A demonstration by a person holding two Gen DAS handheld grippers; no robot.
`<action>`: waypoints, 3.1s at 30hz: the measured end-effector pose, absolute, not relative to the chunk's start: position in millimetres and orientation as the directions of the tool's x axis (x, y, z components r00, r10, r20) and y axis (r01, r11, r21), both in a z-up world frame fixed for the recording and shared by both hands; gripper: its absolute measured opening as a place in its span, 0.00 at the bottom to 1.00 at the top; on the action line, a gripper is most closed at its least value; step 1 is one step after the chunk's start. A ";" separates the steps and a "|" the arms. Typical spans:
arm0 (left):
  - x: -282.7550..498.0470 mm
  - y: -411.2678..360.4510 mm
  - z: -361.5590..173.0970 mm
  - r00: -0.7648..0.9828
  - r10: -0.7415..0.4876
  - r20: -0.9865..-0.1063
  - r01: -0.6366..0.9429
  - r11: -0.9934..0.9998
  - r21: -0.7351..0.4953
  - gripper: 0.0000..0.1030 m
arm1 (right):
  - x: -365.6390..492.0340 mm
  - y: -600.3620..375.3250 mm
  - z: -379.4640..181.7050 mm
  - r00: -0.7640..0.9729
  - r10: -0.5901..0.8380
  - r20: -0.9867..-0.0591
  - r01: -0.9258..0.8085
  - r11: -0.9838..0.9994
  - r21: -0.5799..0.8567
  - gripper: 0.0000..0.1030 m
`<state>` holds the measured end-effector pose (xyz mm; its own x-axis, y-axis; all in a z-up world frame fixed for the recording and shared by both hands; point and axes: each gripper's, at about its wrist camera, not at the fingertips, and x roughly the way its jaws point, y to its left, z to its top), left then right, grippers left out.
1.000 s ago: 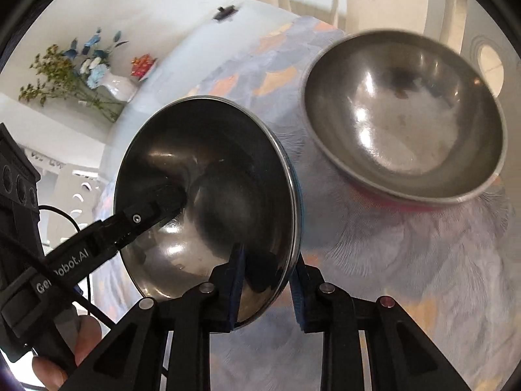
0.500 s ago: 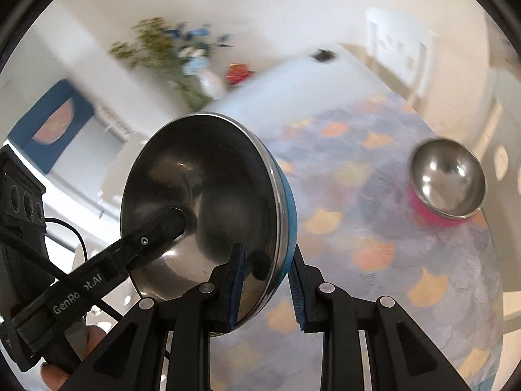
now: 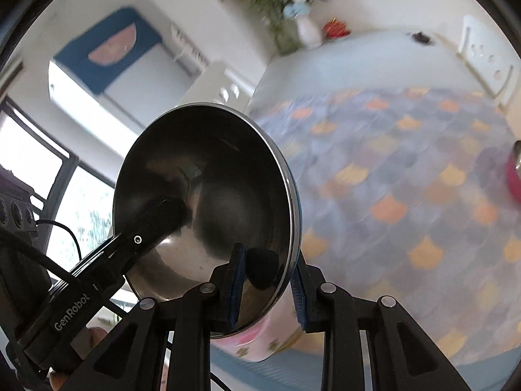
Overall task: Organize plates and bowls
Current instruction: 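Carry the blue steel bowl over the stack and lower it into the pink bowl, then open both grippers and lift them away from the stack, then move both grippers to the pink steel bowl and grasp its rim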
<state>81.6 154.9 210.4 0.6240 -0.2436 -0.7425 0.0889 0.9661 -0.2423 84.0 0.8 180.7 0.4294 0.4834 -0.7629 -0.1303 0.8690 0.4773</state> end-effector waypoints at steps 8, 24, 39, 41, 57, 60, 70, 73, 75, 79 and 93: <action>58.5 181.0 151.7 0.536 -0.222 -0.814 0.079 0.974 -0.214 0.14 | 74.0 35.7 134.4 0.299 0.419 -0.857 -0.076 0.906 0.417 0.25; 44.9 205.6 105.0 0.430 -0.277 -0.859 0.139 0.961 -0.240 0.15 | 52.6 65.7 104.9 0.254 0.269 -0.929 0.014 0.959 0.282 0.26; 54.8 226.5 101.0 0.430 -0.299 -0.852 0.110 0.954 -0.279 0.19 | 58.5 65.6 110.7 0.328 0.267 -0.906 0.027 0.956 0.292 0.28; 54.6 226.6 102.2 0.445 -0.268 -0.854 0.103 0.963 -0.248 0.19 | 60.4 64.4 116.1 0.356 0.281 -0.891 0.007 0.953 0.303 0.28; 43.8 248.0 109.0 0.468 -0.222 -0.855 0.037 0.972 -0.232 0.19 | 58.1 42.5 147.3 0.399 0.387 -0.831 -0.081 0.918 0.388 0.28; 41.3 247.6 120.1 0.496 -0.200 -0.845 0.030 0.976 -0.214 0.19 | 54.7 35.4 152.5 0.415 0.399 -0.818 -0.094 0.913 0.398 0.28; 51.8 207.3 197.1 0.632 -0.212 -0.745 0.096 0.976 -0.196 0.19 | 44.6 -11.1 193.6 0.541 0.416 -0.731 -0.138 0.901 0.410 0.28; 60.9 177.1 216.5 0.655 -0.248 -0.714 0.145 0.968 -0.203 0.19 | 43.3 -32.2 203.5 0.570 0.400 -0.718 -0.133 0.907 0.400 0.28; 68.9 153.8 225.5 0.656 -0.280 -0.701 0.181 0.960 -0.214 0.19 | 43.6 -51.7 205.1 0.577 0.396 -0.714 -0.114 0.905 0.409 0.28; 87.6 103.3 235.2 0.646 -0.324 -0.691 0.240 0.946 -0.219 0.26 | 44.5 -91.6 203.1 0.589 0.385 -0.710 -0.067 0.899 0.432 0.29; 132.5 -75.8 235.3 0.547 -0.443 -0.710 0.421 0.879 -0.224 0.26 | 47.7 -262.9 183.6 0.638 0.286 -0.715 0.185 0.844 0.503 0.37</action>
